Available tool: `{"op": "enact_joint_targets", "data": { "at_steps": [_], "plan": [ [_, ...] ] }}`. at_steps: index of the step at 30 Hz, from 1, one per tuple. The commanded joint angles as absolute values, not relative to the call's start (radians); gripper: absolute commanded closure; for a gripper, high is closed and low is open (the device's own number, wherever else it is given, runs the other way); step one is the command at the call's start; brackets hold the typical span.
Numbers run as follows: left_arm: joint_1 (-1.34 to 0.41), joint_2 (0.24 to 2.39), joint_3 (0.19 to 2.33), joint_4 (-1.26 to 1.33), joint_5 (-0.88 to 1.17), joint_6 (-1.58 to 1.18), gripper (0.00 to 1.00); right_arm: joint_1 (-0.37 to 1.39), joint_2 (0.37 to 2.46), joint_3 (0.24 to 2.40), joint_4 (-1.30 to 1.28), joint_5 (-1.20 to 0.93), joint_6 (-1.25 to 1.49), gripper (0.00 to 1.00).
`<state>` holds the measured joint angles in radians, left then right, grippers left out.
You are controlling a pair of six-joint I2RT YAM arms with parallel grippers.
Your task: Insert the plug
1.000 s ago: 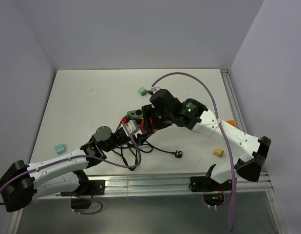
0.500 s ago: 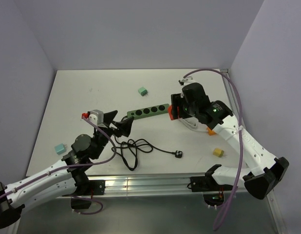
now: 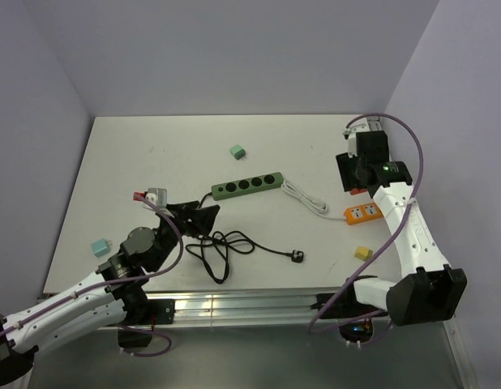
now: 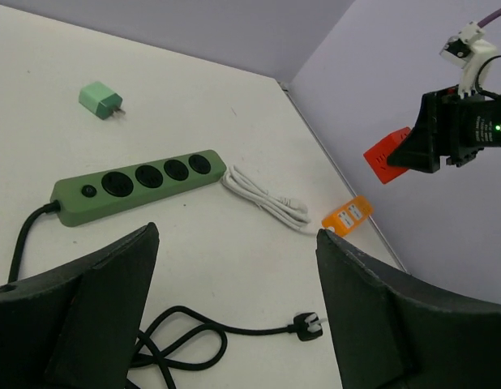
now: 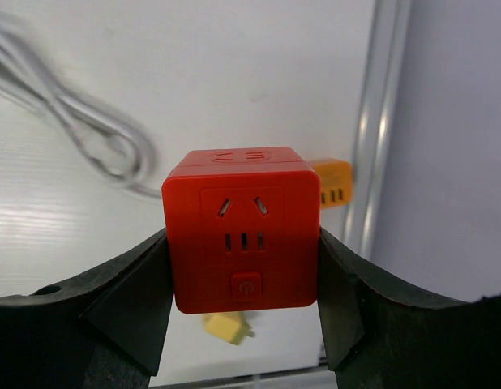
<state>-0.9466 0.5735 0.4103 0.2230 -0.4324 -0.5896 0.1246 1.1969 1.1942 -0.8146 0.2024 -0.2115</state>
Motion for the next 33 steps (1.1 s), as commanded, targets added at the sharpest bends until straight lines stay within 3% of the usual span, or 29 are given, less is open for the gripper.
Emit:
{"op": "enact_joint_targets", "data": {
  "at_steps": [1, 6, 11, 16, 33],
  "plan": [
    [-0.946, 0.555, 0.359, 0.285, -0.361, -0.603, 0.17, 0.008, 1.183, 1.158, -0.793, 0.178, -0.403, 1.00],
    [-0.946, 0.612, 0.295, 0.368, -0.302, -0.621, 0.21, -0.116, 1.186, 1.073, -0.781, 0.080, -0.492, 1.00],
    [-0.946, 0.692, 0.272, 0.436, -0.218, -0.617, 0.22, -0.205, 1.184, 1.012, -0.764, -0.147, -0.535, 1.00],
    [-0.962, 0.681, 0.278, 0.396, -0.251, -0.638, 0.28, -0.296, 1.210, 0.999, -0.738, -0.219, -0.529, 1.00],
    [-0.968, 0.482, 0.213, 0.345, -0.292, -0.612, 0.27, -0.446, 1.235, 0.870, -0.568, -0.305, -0.586, 1.00]
  ]
}}
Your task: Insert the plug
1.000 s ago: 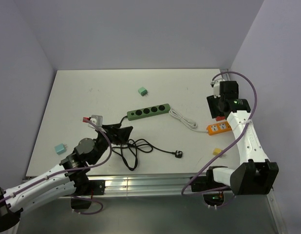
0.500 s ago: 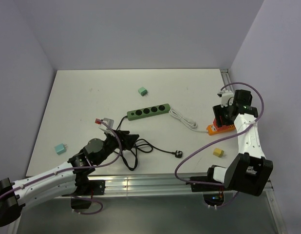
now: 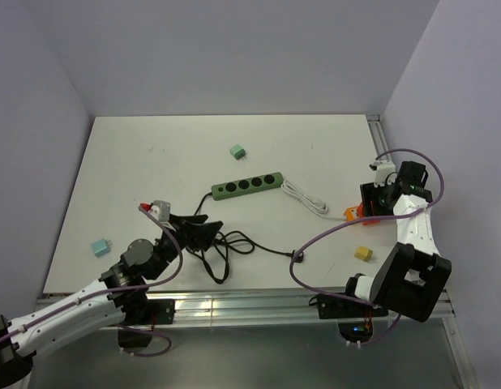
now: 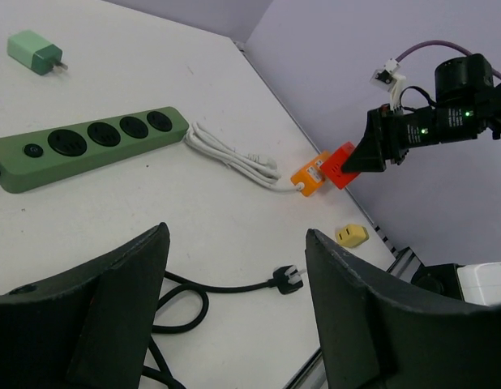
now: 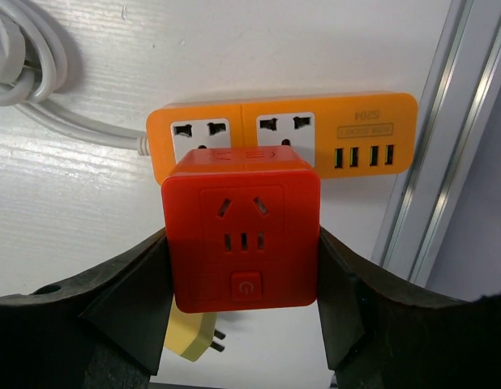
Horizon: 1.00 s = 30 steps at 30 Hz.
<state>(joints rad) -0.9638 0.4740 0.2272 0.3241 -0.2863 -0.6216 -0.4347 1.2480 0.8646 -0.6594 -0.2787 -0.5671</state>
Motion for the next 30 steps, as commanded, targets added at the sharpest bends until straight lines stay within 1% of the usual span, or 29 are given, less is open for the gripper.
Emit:
{"op": "enact_joint_targets", "data": {
  "at_steps": [1, 7, 16, 30],
  "plan": [
    [-0.968, 0.489, 0.216, 0.347, -0.287, -0.612, 0.27, -0.448, 1.236, 0.870, -0.565, -0.310, -0.589, 1.00],
    [-0.968, 0.525, 0.212, 0.379, -0.268, -0.604, 0.27, -0.460, 1.224, 0.922, -0.586, -0.345, -0.620, 1.00],
    [-0.968, 0.511, 0.210, 0.345, -0.302, -0.594, 0.26, -0.469, 1.284, 0.980, -0.615, -0.302, -0.649, 1.00],
    [-0.968, 0.472, 0.207, 0.331, -0.307, -0.586, 0.25, -0.468, 1.358, 0.963, -0.595, -0.287, -0.678, 1.00]
  ]
}}
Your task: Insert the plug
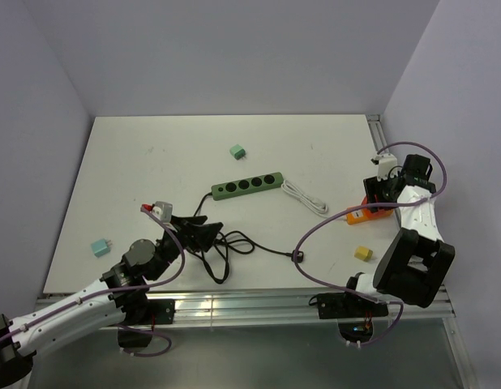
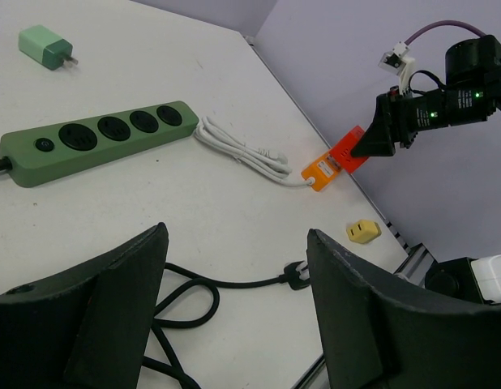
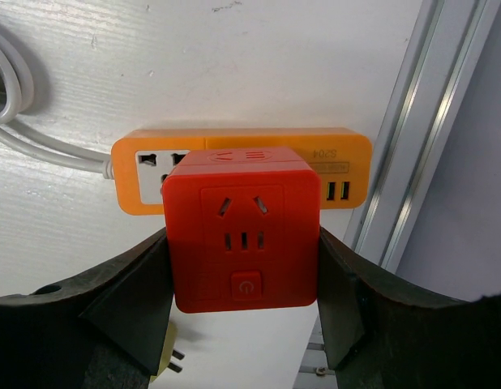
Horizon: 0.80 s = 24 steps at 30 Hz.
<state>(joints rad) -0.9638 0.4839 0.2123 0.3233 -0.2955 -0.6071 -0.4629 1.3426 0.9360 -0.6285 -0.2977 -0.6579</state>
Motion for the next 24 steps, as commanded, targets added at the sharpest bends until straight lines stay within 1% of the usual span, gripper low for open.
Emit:
{"op": "enact_joint_targets", "data": {
  "at_steps": [1, 17, 20, 24],
  "plan": [
    [-0.968, 0.472, 0.207, 0.333, -0.304, -0.586, 0.25, -0.466, 1.361, 0.960, -0.595, -0.288, -0.681, 1.00],
    [-0.968, 0.479, 0.195, 0.360, -0.299, -0.588, 0.25, -0.439, 1.436, 0.980, -0.589, -0.285, -0.713, 1.00],
    [-0.968, 0.483, 0.190, 0.368, -0.296, -0.591, 0.25, -0.434, 1.442, 0.968, -0.581, -0.316, -0.712, 1.00],
    [-0.968, 0.488, 0.192, 0.365, -0.301, -0.597, 0.25, -0.436, 1.489, 1.009, -0.613, -0.365, -0.678, 1.00]
  ]
}}
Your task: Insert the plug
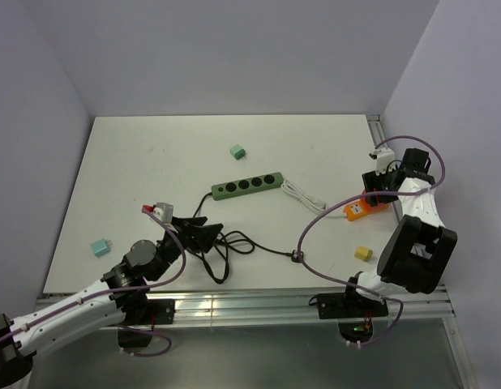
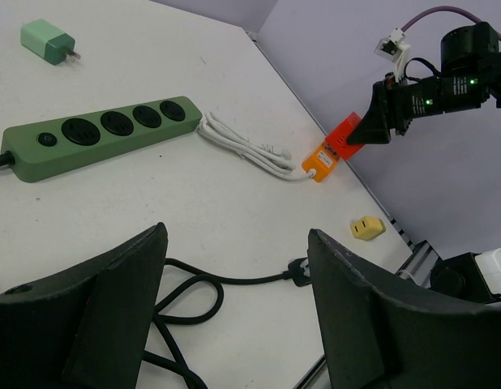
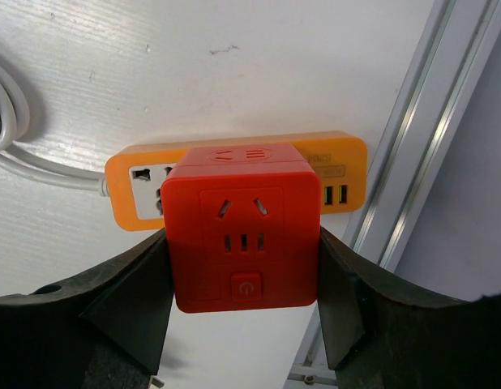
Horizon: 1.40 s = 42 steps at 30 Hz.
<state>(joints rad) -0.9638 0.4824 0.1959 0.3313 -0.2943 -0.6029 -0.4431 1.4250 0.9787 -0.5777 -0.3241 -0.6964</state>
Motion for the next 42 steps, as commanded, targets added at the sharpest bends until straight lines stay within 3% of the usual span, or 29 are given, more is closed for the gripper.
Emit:
{"op": "enact_joint_targets", "data": {
  "at_steps": [1, 24, 42],
  "plan": [
    [-0.968, 0.488, 0.192, 0.364, -0.302, -0.598, 0.25, -0.436, 1.499, 1.015, -0.624, -0.353, -0.670, 1.00],
    [-0.968, 0.433, 0.187, 0.310, -0.314, -0.612, 0.24, -0.356, 1.580, 1.069, -0.726, -0.292, -0.497, 1.00],
    [-0.968, 0.445, 0.180, 0.319, -0.295, -0.624, 0.24, -0.328, 1.436, 1.135, -0.686, -0.180, -0.456, 1.00]
  ]
}}
